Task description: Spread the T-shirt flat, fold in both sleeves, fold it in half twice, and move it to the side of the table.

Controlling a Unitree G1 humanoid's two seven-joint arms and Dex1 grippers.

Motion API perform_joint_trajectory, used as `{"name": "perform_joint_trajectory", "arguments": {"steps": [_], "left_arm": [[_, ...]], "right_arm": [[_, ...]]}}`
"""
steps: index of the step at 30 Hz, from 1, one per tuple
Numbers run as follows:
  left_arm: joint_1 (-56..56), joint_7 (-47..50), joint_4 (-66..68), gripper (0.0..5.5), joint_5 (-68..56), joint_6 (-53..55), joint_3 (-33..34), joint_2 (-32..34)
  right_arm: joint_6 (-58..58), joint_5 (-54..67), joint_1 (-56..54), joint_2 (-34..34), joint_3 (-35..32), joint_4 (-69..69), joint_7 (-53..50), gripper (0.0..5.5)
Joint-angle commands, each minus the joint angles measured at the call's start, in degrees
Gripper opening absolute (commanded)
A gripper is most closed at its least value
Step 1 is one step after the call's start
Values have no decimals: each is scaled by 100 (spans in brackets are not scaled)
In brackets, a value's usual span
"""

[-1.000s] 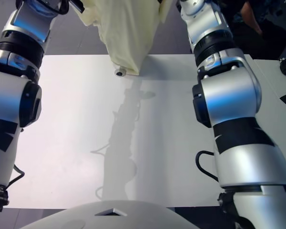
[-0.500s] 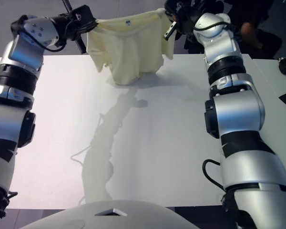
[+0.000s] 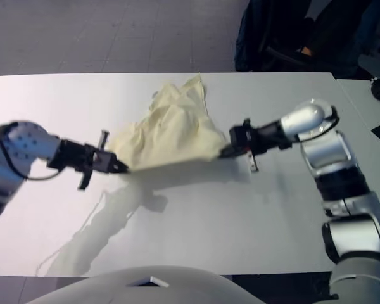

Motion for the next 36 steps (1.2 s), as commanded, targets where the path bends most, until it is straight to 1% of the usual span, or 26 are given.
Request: {"name": "perform_joint_trajectory", "arguments": {"steps": [1,5,7,8,11,13,16,18,19,21,23,25,27,30,32,36], "left_arm": [[1437,169,-1514,0,324,553,-297,644],[1891,356,-1974,0,393,900,-201,751],[2025,491,-2169,0,333,1142,-169,694],[2064,566,-2226,36,273,1296,-150,641],[2077,623,-2341,77,-181,1688,84,554],[2029,441,-2433,108,-950,1947,592,601],[1921,-53,-2289,161,-2048,2092,1548,849],[1449,-221,-1820,200,-2621,2208,2105,877],[1068,-140,-1497,220,-2766,2275,2250,796],[-119,507,-657,255,-2597,2430,2081,260],[-1370,1725,489,288,-1817,2626,1581,-635],[-2156,2814,1719,329,-830,2316,1025,-1423],[-2630,3476,2903,362,-262,1874,651,-2155],[-3284,4136,4802,407,308,1041,322,-3049],[-3697,4439,6025,453,538,526,221,-3539],[-4171,4624,7635,525,785,-181,169,-4117]], "right_arm": [[427,31,1669,-789,413,-2115,31,0],[472,-120,2412,-1108,405,-2581,-167,0],[522,-110,2685,-1260,415,-2816,-210,0],[563,-101,2774,-1306,399,-2907,-261,25],[702,31,2680,-1333,234,-2957,-341,64],[824,276,2440,-1396,-25,-2921,-284,95],[949,713,2134,-1554,-488,-2879,-106,145],[1160,1135,1694,-1510,-800,-2754,-54,183],[1300,1237,1301,-1341,-855,-2547,-141,202],[1688,1050,232,-556,-792,-1708,-942,236],[1896,475,-783,366,-647,-463,-2135,269],[1665,-124,-1525,1104,-487,896,-3140,308],[1155,-664,-2054,1709,-311,2211,-4008,339],[509,-1127,-2533,2301,-188,3657,-4862,382],[113,-1352,-2829,2634,-147,4539,-5331,426],[-468,-1653,-3264,3095,-104,5909,-5977,496]]}}
